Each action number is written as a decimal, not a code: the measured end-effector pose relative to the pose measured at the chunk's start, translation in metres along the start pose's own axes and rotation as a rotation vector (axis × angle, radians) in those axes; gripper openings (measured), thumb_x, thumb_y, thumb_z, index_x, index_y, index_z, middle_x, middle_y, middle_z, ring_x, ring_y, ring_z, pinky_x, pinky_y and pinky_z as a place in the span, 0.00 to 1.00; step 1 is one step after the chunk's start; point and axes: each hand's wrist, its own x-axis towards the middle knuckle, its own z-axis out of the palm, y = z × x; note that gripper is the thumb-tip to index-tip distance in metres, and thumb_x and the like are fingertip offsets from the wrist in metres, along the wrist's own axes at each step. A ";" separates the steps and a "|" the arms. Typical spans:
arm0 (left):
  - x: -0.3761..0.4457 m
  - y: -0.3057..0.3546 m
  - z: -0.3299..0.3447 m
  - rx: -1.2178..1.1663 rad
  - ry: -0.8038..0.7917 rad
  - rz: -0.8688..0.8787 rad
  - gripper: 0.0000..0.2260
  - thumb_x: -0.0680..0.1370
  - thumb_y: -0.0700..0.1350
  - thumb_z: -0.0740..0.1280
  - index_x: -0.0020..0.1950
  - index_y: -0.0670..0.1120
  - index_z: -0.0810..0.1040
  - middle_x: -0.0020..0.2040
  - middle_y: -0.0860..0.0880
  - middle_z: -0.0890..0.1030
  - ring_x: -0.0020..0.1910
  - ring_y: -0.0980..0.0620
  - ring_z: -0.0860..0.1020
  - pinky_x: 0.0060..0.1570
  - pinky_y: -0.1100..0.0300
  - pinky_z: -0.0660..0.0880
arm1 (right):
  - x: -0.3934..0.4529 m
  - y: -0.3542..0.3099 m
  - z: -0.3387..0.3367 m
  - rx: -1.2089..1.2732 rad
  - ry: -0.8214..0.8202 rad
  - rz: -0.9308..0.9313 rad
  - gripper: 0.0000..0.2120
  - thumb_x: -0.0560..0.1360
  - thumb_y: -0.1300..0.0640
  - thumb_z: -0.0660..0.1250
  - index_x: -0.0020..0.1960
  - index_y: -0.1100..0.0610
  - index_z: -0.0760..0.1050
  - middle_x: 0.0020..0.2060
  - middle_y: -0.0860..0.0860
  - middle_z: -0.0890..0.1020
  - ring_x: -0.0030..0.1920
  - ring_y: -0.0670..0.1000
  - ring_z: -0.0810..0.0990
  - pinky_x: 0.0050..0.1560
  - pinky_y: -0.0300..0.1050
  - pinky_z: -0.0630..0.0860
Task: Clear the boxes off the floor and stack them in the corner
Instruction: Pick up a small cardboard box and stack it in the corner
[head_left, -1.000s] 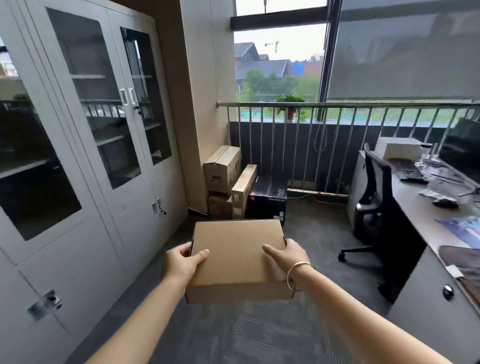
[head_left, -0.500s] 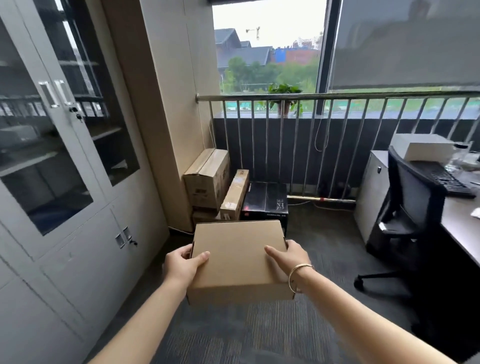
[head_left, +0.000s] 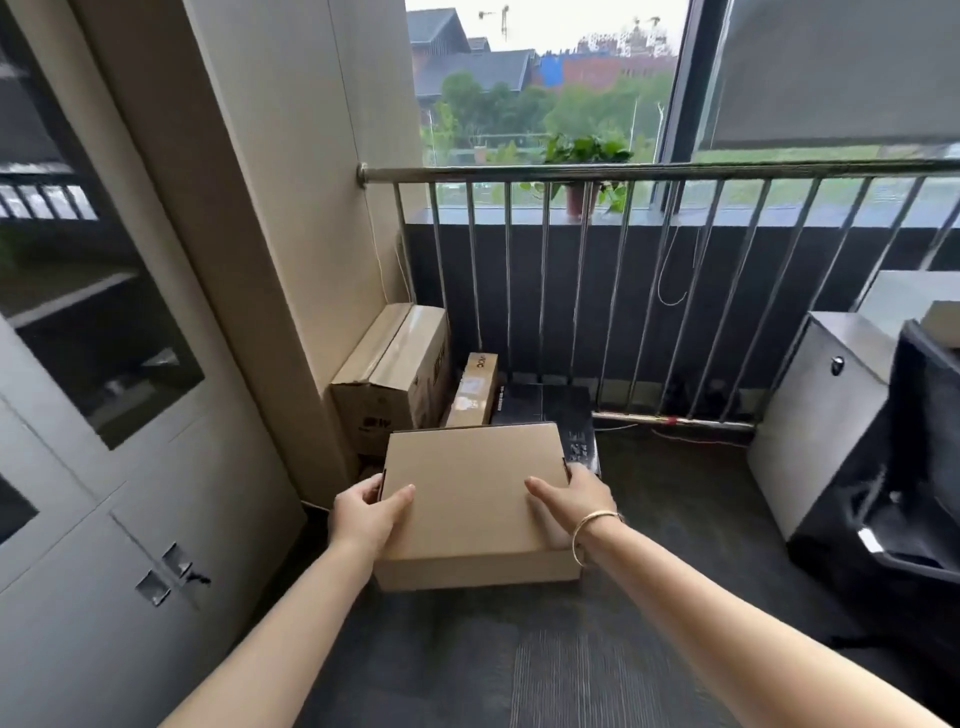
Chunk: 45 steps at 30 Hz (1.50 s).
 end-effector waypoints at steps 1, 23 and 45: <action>0.027 0.008 0.009 -0.004 -0.018 0.002 0.29 0.70 0.49 0.77 0.69 0.46 0.74 0.61 0.47 0.80 0.56 0.45 0.79 0.59 0.45 0.76 | 0.025 -0.006 0.004 0.018 0.008 0.021 0.23 0.73 0.43 0.69 0.61 0.56 0.73 0.57 0.52 0.80 0.58 0.55 0.78 0.49 0.43 0.70; 0.488 0.147 0.309 0.217 -0.259 -0.044 0.24 0.78 0.46 0.68 0.73 0.47 0.70 0.67 0.47 0.76 0.63 0.48 0.74 0.59 0.55 0.69 | 0.553 -0.049 -0.027 0.127 0.118 0.289 0.22 0.72 0.44 0.68 0.61 0.54 0.72 0.56 0.52 0.80 0.55 0.56 0.79 0.55 0.49 0.75; 0.803 0.002 0.526 0.334 -0.280 -0.300 0.20 0.77 0.44 0.66 0.69 0.51 0.73 0.63 0.53 0.78 0.62 0.49 0.74 0.62 0.55 0.70 | 0.928 0.084 0.091 0.034 0.000 0.408 0.26 0.71 0.45 0.69 0.67 0.51 0.71 0.62 0.54 0.75 0.59 0.58 0.75 0.59 0.53 0.73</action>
